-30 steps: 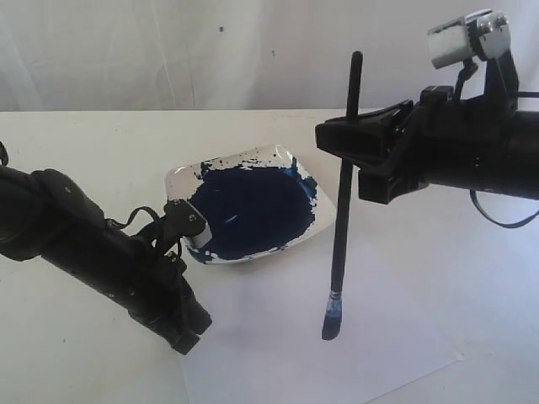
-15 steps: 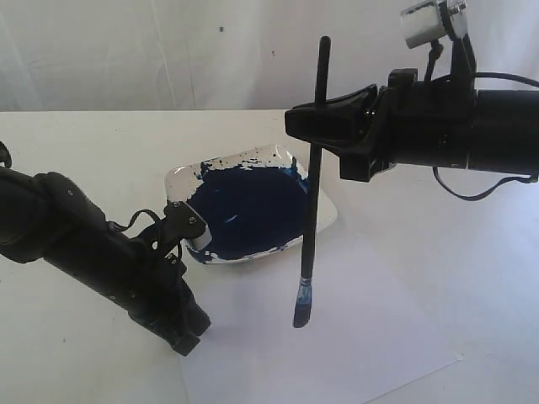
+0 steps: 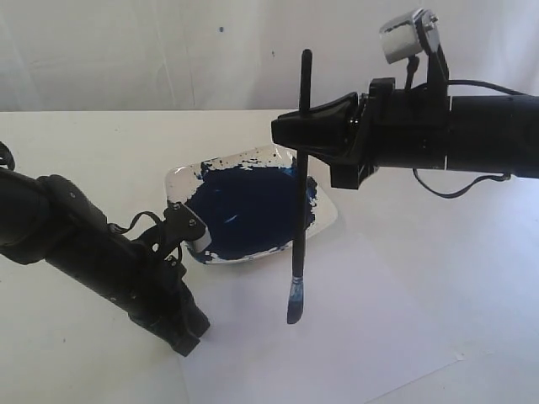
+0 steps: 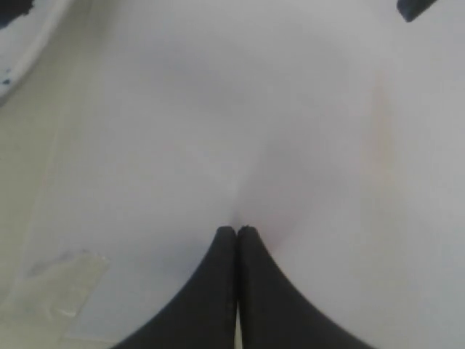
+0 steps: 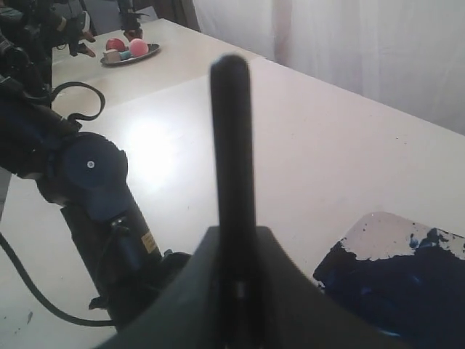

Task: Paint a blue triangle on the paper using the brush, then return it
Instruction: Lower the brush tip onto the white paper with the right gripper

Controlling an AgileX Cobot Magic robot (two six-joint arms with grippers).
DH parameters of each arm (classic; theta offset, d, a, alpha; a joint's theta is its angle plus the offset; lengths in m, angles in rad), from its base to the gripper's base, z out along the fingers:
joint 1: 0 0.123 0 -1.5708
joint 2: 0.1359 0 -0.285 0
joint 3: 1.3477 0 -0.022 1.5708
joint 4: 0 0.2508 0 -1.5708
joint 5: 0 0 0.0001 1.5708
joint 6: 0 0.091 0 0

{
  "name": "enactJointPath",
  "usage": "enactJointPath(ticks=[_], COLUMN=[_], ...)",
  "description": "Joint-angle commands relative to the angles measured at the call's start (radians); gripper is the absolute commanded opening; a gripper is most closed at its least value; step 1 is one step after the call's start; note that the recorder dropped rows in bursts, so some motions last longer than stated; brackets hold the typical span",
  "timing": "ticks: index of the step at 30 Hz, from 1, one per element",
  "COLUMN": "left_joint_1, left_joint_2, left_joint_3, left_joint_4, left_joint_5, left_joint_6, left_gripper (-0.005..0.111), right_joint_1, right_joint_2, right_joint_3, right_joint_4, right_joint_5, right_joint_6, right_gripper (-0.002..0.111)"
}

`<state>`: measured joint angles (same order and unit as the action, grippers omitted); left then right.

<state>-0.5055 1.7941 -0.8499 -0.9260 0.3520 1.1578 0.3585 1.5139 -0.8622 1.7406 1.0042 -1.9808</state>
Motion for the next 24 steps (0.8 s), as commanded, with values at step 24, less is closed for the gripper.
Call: enactJointPath(ticks=[24], left_joint_1=[-0.006], left_joint_2=[0.009], left_joint_3=[0.001], left_joint_4=[-0.008], left_joint_5=[0.017], left_joint_6=[0.001], left_gripper=[0.000], right_joint_1=[0.013], right_joint_2=[0.173], right_joint_3=[-0.094], right_joint_4=[0.004], right_joint_5=[0.129], right_joint_6=[-0.125], right_gripper=[0.000])
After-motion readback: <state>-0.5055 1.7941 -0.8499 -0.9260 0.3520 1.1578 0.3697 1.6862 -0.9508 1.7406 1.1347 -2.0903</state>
